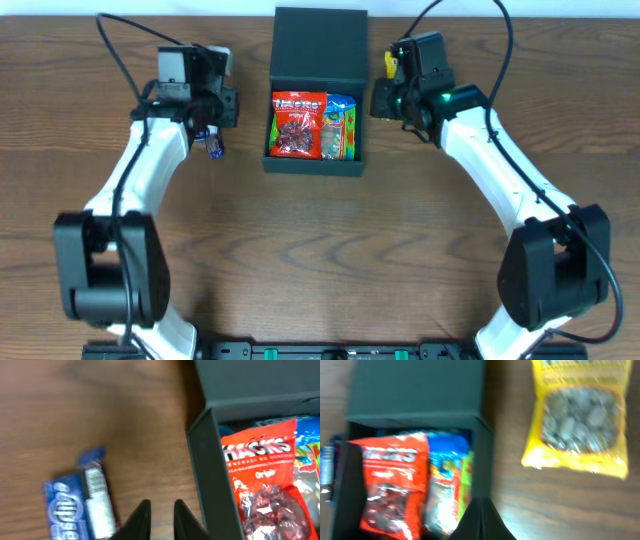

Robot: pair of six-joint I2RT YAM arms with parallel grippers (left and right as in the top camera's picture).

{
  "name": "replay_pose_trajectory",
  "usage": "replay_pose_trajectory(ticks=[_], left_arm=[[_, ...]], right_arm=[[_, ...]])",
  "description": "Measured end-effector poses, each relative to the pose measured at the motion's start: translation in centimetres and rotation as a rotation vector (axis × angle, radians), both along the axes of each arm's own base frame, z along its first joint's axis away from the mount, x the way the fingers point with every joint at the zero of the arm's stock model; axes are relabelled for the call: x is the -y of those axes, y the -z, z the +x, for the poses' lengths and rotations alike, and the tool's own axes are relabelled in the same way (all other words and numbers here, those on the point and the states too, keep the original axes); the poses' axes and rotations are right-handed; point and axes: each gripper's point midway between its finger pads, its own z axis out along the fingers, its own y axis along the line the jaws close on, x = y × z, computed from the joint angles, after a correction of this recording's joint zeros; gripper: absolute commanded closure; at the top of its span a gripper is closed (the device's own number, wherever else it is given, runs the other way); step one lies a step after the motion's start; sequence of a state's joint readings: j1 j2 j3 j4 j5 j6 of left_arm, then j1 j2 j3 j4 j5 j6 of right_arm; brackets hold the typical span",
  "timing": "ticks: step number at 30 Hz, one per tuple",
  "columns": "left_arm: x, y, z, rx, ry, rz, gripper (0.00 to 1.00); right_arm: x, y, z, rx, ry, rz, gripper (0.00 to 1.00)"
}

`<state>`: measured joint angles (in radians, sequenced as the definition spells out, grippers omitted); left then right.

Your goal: Pack container

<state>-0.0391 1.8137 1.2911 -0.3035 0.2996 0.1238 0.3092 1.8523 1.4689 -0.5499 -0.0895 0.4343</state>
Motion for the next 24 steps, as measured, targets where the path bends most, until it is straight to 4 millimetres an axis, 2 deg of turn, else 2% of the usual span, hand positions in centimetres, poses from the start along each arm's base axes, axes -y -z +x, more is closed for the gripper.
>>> replay_pose_trajectory(ticks=[4, 9, 13, 17, 24], left_arm=[[0.9, 2.1, -0.1, -0.054, 0.012, -0.06, 0.94], [2.4, 3.5, -0.6, -0.113, 0.036, -0.155, 0.94], [3.1, 4.7, -0.9, -0.166, 0.014, -0.218, 0.94], [4.0, 5.9, -1.6, -0.231, 0.015, -0.281, 0.94], [4.9, 6.9, -4.2, -0.368, 0.014, -0.348, 0.94]], right_arm=[[0.6, 2.1, -0.5, -0.067, 0.032, -0.018, 0.99], [0.8, 5.7, -1.0, -0.165, 0.064, -0.029, 0.99], [0.4, 7.6, -1.0, -0.207, 0.069, -0.012, 0.99], [-0.4, 8.4, -1.2, -0.232, 0.053, 0.023, 0.99], [-1.2, 8.2, -1.2, -0.236, 0.03, 0.068, 0.99]])
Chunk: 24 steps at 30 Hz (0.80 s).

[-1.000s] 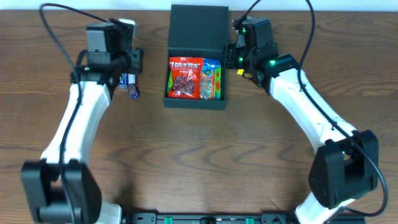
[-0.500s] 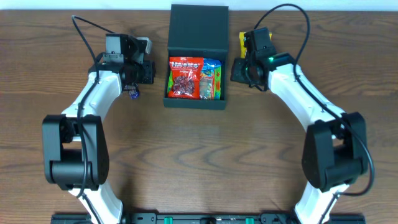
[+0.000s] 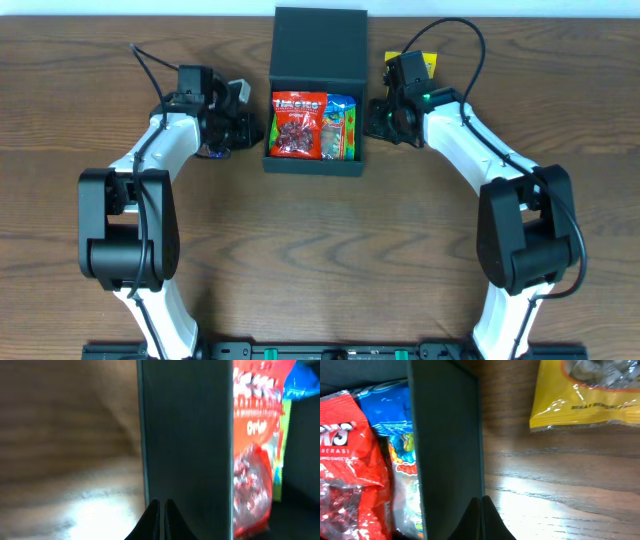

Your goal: Pack container

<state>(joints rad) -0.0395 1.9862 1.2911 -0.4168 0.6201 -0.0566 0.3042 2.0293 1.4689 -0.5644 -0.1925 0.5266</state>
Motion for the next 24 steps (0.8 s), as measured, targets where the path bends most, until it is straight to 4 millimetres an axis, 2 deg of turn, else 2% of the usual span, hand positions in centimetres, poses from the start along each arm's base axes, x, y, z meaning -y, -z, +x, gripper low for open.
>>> replay_pose_trajectory(ticks=[9, 24], left_arm=[[0.4, 0.4, -2.4, -0.113, 0.011, -0.03, 0.94], [1.1, 0.6, -4.5, -0.204, 0.03, -0.054, 0.94]], right_arm=[[-0.3, -0.1, -0.1, -0.005, -0.007, 0.015, 0.99], [-0.3, 0.0, -0.1, -0.005, -0.007, 0.016, 0.99]])
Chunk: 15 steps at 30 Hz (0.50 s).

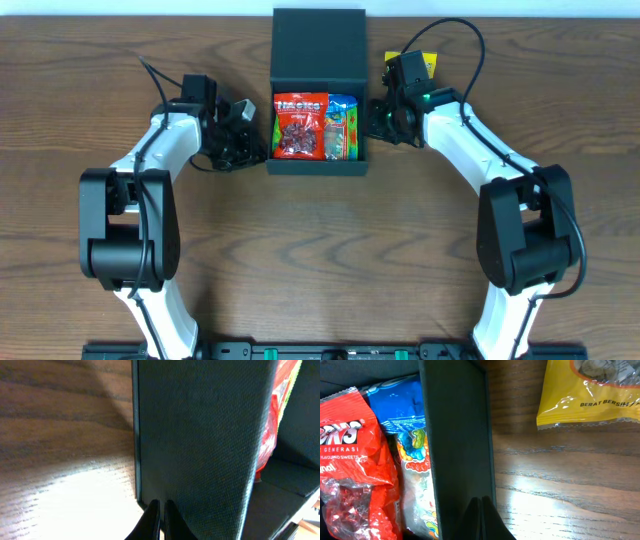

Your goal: Pack container

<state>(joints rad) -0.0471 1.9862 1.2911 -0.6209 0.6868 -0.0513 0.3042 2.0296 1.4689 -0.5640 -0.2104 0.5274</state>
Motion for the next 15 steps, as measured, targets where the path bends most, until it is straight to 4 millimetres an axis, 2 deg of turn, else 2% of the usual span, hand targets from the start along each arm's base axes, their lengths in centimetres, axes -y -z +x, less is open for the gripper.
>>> replay_pose_trajectory(ticks=[15], left_arm=[[0.13, -0.01, -0.35, -0.014, 0.005, -0.005, 0.94]], right_arm=[[-0.64, -0.26, 0.16, 0.024, -0.043, 0.011, 0.99]])
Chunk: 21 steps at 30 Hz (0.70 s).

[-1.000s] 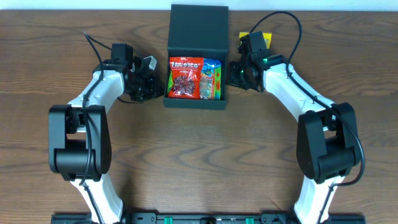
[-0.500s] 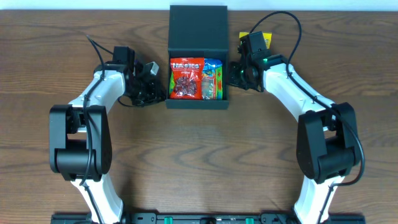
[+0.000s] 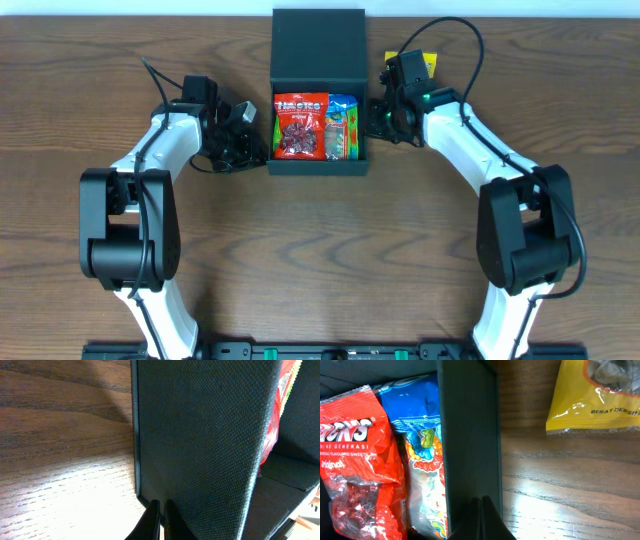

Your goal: Pack container

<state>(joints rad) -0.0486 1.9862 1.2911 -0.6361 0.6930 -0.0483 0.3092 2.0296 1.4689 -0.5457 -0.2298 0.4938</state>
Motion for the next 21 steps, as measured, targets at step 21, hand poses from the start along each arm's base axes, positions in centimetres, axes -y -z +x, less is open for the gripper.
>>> replay_pose_trajectory(ticks=[21], left_arm=[[-0.1, 0.1, -0.34, -0.001, 0.02, 0.008, 0.94]], right_arm=[[-0.39, 0.01, 0.04, 0.025, -0.029, -0.031, 0.99]])
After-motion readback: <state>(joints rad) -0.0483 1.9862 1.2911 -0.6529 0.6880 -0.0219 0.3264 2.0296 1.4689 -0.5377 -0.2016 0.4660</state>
